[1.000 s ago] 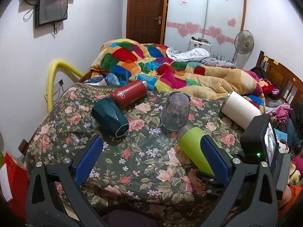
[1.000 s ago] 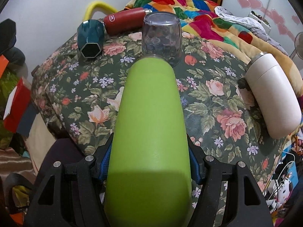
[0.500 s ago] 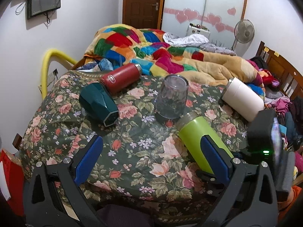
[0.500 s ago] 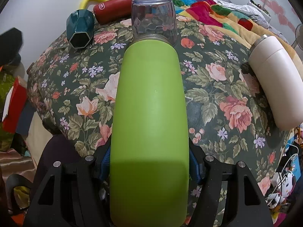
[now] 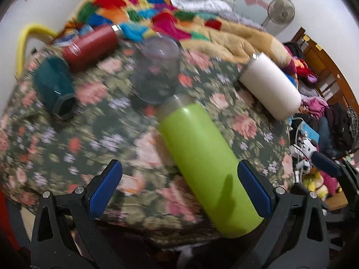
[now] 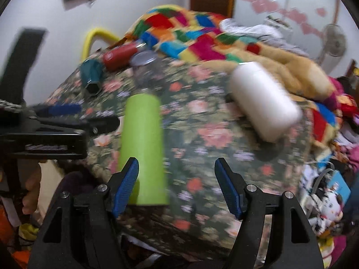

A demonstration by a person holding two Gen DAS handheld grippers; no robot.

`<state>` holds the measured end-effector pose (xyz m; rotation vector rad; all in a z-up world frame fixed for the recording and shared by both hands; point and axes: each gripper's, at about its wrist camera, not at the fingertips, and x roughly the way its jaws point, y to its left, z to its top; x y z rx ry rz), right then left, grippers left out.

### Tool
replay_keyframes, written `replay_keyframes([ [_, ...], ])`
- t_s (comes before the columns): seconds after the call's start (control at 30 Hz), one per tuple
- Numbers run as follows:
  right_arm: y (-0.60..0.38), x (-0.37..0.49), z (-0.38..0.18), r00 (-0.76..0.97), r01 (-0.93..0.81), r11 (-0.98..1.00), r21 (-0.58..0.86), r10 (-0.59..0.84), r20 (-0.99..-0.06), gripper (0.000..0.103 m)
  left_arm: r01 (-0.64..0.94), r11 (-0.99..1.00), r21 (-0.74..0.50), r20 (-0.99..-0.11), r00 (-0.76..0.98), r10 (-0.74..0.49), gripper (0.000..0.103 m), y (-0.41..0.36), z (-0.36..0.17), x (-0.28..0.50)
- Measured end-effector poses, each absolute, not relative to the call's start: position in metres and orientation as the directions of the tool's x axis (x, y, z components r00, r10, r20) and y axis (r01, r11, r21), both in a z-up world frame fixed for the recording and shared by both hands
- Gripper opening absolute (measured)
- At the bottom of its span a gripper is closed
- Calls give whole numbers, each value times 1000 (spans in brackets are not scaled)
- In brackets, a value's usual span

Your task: Flip cup upright

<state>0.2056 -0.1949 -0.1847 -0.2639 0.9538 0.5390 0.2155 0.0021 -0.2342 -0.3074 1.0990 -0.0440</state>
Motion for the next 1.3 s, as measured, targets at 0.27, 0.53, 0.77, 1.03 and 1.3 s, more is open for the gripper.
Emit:
replay_keyframes([
  [0.27,-243,204,-174,528,-434,900,44,293,-797,68,-221,915,-336,-909,329,-255,95,-8,-264,245],
  [0.53,-268,197,-175,547,-385,920,72,290,-785,68,-238,949,-207,-944,304,-130,77,-28,-272,266],
  [0.77,-275,193,-176,555,-382,922,62,282,-783,68,-184,974,-131,-934,352,-59,67,-46,-260,266],
  [1.03,-274,192,-170,576,-382,923,53,283,-767,68,-87,986,-146,-853,515,-81,63,-52,-192,233],
  [1.3,-268,192,-160,590,-395,916,74,314,-744,68,-34,994,-106,-772,632,-61,63,-62,-141,228],
])
